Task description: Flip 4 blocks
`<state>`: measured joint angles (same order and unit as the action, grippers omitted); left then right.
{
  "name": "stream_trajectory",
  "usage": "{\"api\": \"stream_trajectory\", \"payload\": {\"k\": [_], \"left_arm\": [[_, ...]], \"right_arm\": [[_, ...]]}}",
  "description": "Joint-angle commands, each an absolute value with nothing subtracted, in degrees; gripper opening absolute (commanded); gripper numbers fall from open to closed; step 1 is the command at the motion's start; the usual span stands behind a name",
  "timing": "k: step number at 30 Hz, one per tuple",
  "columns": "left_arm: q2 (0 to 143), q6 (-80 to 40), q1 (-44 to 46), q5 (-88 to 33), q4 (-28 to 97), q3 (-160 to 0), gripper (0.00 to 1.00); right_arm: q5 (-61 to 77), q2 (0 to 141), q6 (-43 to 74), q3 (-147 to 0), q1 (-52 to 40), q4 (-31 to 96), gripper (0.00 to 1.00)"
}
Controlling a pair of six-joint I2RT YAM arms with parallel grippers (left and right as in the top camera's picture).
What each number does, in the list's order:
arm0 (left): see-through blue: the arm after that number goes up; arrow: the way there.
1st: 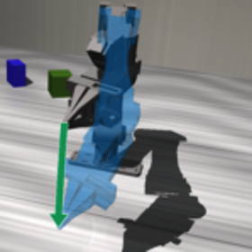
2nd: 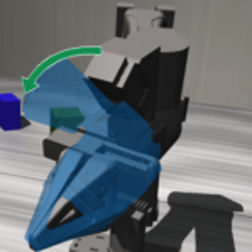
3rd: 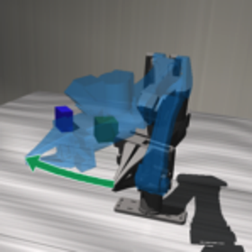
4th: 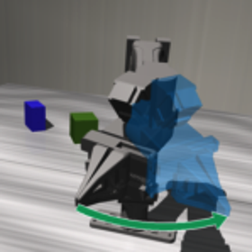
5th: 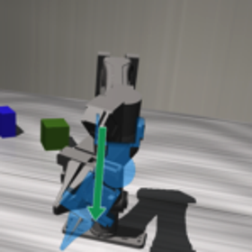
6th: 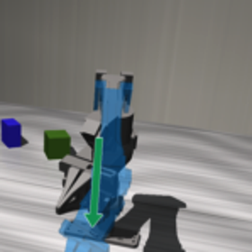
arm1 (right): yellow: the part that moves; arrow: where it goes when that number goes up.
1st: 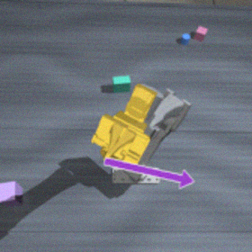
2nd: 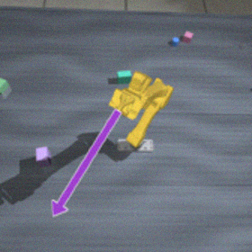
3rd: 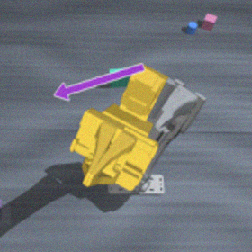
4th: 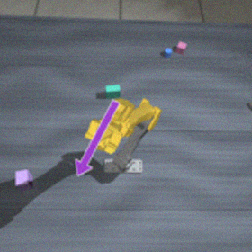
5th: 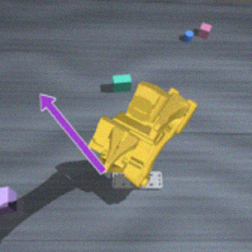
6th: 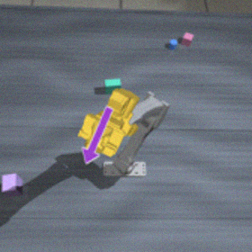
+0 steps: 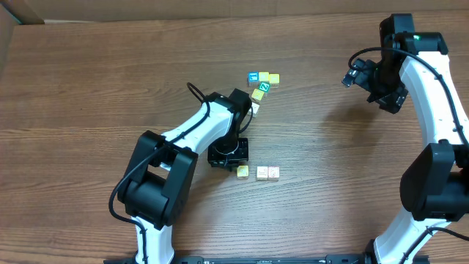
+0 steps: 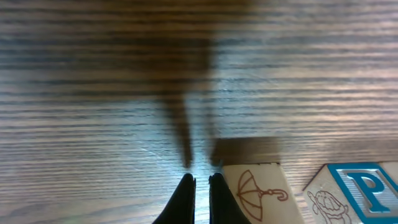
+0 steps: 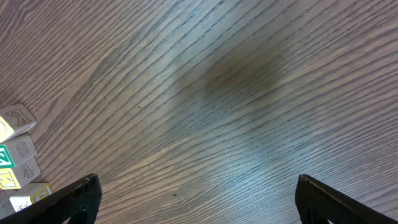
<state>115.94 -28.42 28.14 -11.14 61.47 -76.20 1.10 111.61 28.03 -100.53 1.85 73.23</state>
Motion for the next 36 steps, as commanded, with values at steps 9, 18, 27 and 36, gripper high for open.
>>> {"api": "stream_trajectory", "payload": {"k": [9,18,27,36], "left_arm": [[115.02,-30.22,29.15,-14.85,60.51,-75.90,0.04],[115.02,-30.96,30.94,-14.85,59.53,-75.90,0.04],[115.02,-34.33,31.16,-13.50,59.24,-75.90,0.04],[112.71,-30.04,28.60,-1.78,62.28,-86.87,0.04]], "right_arm": [[1.15,110.32,27.59,-100.71,1.91,73.10,1.00],[1.15,110.32,27.59,-100.71,1.89,73.10,1.00],[1.15,110.32,27.59,-100.71,1.89,73.10,1.00],[1.15,110.32,27.59,-100.71,1.89,73.10,1.00]]}}
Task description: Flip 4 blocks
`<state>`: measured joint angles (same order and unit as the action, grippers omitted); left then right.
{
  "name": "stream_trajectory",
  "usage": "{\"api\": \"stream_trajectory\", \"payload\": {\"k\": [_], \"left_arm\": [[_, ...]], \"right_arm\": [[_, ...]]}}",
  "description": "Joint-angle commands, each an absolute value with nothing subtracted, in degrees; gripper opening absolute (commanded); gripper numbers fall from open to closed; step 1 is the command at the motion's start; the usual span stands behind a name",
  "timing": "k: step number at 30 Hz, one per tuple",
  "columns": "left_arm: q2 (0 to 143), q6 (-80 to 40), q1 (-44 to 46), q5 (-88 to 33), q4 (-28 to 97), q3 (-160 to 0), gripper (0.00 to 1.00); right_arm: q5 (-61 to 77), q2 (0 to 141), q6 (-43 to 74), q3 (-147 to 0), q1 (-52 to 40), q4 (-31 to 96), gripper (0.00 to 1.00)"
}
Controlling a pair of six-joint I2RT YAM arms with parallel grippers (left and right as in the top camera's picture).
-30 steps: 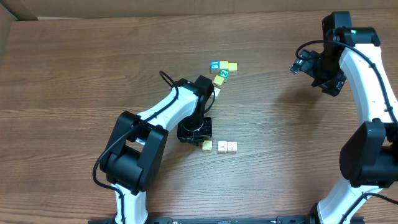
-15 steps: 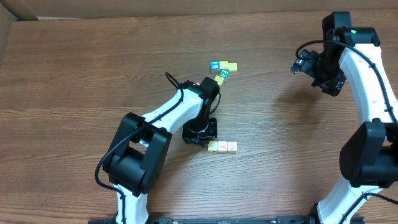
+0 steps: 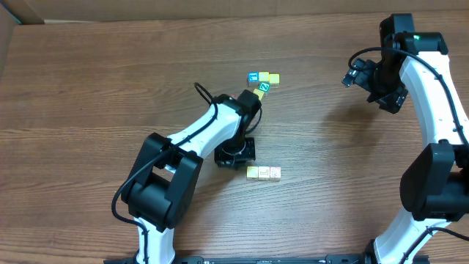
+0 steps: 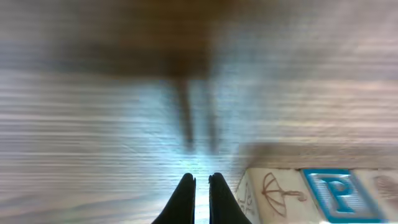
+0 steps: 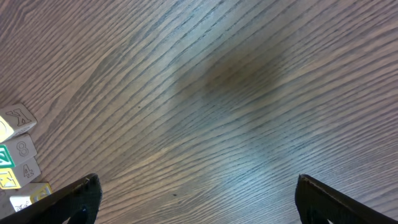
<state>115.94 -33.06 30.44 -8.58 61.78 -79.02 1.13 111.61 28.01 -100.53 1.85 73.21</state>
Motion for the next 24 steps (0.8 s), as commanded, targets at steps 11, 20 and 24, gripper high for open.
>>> {"api": "stream_trajectory", "payload": {"k": [11,20,24], "left_arm": [[112.88,-8.58,22.81,3.03,60.77,-107.57,0.53],[117.19,6.52,21.78,3.99,57.23,-107.35,0.58],[119.68,6.66,21.71,3.40,58.11,-107.35,0.99]], "right_arm": [[1.15,110.32,27.59,-100.71,1.91,73.10,1.00],[1.15,110.32,27.59,-100.71,1.91,73.10,1.00],[1.15,110.32,27.59,-100.71,1.91,73.10,1.00]]}}
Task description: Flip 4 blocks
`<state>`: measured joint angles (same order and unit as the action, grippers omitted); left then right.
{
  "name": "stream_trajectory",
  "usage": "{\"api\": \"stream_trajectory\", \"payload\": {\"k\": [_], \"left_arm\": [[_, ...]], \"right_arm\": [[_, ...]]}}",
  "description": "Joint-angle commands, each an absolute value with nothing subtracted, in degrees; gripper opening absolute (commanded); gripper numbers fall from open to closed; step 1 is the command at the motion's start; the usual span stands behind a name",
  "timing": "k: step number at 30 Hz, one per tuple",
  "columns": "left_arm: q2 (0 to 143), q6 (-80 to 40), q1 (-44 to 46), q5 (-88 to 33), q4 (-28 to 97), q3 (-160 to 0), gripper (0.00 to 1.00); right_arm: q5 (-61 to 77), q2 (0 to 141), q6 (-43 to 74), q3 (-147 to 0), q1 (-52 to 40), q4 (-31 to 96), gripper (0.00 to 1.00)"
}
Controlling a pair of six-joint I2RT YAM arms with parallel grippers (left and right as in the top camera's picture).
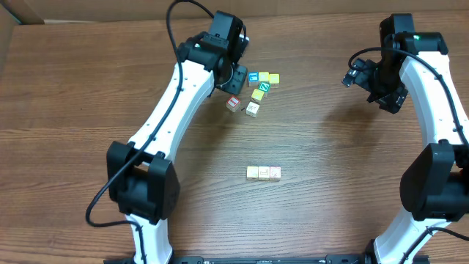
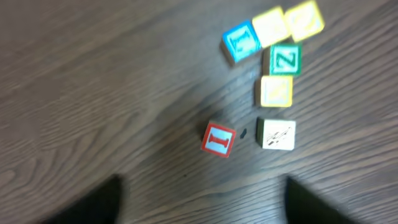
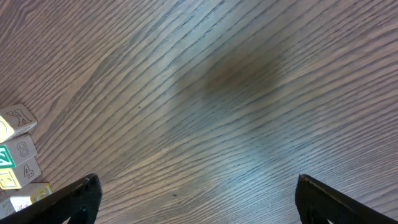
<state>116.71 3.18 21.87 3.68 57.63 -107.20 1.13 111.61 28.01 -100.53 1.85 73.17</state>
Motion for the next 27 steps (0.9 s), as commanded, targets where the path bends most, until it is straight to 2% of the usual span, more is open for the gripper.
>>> {"api": "stream_trajectory", "payload": {"k": [1,2,3,5,6,7,11,12,13,16,19,20,21,22,23,27], "left_arm": [[119.85,6.63,21.71,3.38,58.50,-107.35,1.00],[120.36,6.66,21.74,3.60,59.02,-107.35,1.00],[120.60,6.66,21.74,3.38,59.70,-107.33,0.93],[121.36,6.66,21.76,3.01,59.77,-107.00,0.59],[121.64,6.66,21.76,3.01,59.64,-106.83,0.47],[122.37,6.66,21.74,3.01,59.31,-106.63,0.41],[125.27,6.68,21.76,2.87,59.29,-106.61,0.41],[126.13,6.68,21.76,2.70,59.29,-106.61,0.54],[126.82,6.90,21.76,1.87,59.29,-106.61,0.76],[128.33,9.56,21.69,-2.31,59.29,-106.61,1.00],[129.27,9.78,21.67,-3.66,58.94,-106.61,1.00],[129.27,10.52,21.61,-2.79,58.63,-106.61,0.97],[129.27,10.52,21.50,-1.98,58.41,-106.65,0.70],[129.25,10.50,21.37,-1.37,58.30,-106.76,0.52],[129.25,10.50,21.21,-1.34,58.22,-106.78,0.45],[129.27,10.50,20.93,-1.54,58.13,-106.76,0.47]], "right_arm": [[1.15,110.32,27.59,-100.71,1.91,73.10,1.00],[1.15,110.32,27.59,-100.71,1.91,73.10,1.00],[1.15,110.32,27.59,-100.71,1.89,73.10,1.00],[1.15,110.32,27.59,-100.71,1.91,73.10,1.00],[1.15,110.32,27.59,-100.71,1.91,73.10,1.00],[1.15,110.32,27.59,-100.71,1.91,73.10,1.00],[1.15,110.32,27.59,-100.71,1.89,73.10,1.00],[1.15,110.32,27.59,-100.71,1.89,73.10,1.00],[1.15,110.32,27.59,-100.71,1.89,73.10,1.00],[1.15,110.32,27.59,-100.71,1.89,73.10,1.00],[1.15,110.32,27.59,-100.71,1.89,73.10,1.00],[1.15,110.32,27.59,-100.71,1.91,73.10,1.00],[1.15,110.32,27.59,-100.71,1.89,73.10,1.00],[1.15,110.32,27.59,-100.71,1.91,73.10,1.00],[1.15,110.32,27.59,-100.71,1.91,73.10,1.00],[1.15,110.32,27.59,-100.71,1.91,73.10,1.00]]}}
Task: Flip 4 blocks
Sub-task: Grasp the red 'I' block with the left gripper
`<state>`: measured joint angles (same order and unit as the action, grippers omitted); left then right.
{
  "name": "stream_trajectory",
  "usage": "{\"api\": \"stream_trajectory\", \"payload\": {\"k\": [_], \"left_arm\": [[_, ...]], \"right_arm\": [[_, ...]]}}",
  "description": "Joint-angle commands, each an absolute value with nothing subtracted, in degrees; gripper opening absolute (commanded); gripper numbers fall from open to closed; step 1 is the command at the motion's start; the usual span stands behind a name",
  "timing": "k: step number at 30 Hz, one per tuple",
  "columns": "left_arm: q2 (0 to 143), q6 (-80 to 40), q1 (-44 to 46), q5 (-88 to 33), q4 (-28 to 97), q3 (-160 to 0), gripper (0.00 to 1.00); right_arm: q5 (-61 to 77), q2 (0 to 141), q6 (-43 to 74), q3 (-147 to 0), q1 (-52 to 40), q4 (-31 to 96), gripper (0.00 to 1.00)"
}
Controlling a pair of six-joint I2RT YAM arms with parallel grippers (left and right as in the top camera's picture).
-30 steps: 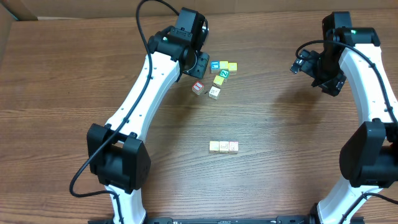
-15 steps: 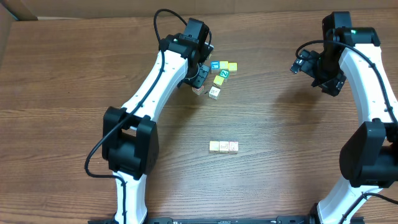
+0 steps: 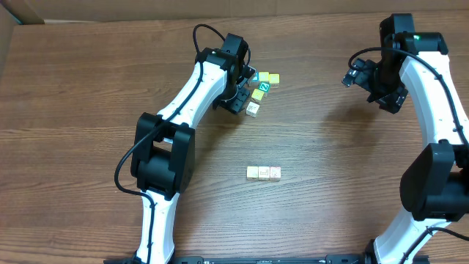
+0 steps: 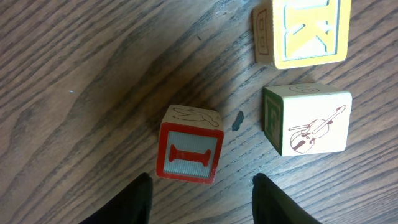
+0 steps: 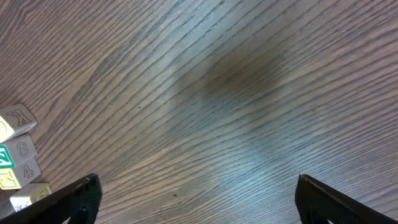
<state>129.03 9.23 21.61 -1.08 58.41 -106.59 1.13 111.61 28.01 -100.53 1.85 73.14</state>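
A red block with the letter I (image 4: 189, 153) lies on the table just ahead of my left gripper (image 4: 202, 200), which is open and low over it, one finger (image 4: 138, 200) on each side. A white violin block (image 4: 311, 119) and a yellow K block (image 4: 305, 31) lie to its right. From overhead, the left gripper (image 3: 236, 98) hides the red block at the edge of the block cluster (image 3: 261, 86). Three blocks stand in a row (image 3: 263, 173) nearer the front. My right gripper (image 5: 196, 200) is open and empty, high at the right (image 3: 365, 76).
The cluster holds a blue block (image 3: 253, 76), two yellow ones (image 3: 269, 77) and a green Z block (image 3: 264, 86). Some cluster blocks (image 5: 15, 149) show at the left edge of the right wrist view. The wooden table (image 3: 88, 110) stretches wide on the left.
My left gripper was open high over the cluster and has come down close over the red I block. The right arm has not moved.
My left gripper was shut at table level beside the umbrella block, which lay a little apart from two others near the front. Then the three stood in a row. After that the gripper was open high over the far cluster, and now it is low over the red I block.
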Motion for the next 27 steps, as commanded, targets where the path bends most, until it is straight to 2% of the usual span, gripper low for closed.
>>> {"api": "stream_trajectory", "payload": {"k": [1,27], "left_arm": [[129.29,10.50,20.93,-1.54,57.91,-106.76,0.49],[130.72,13.74,20.93,-1.08,54.17,-106.10,0.42]], "right_arm": [[1.15,110.32,27.59,-100.71,1.89,73.10,1.00],[1.15,110.32,27.59,-100.71,1.91,73.10,1.00]]}}
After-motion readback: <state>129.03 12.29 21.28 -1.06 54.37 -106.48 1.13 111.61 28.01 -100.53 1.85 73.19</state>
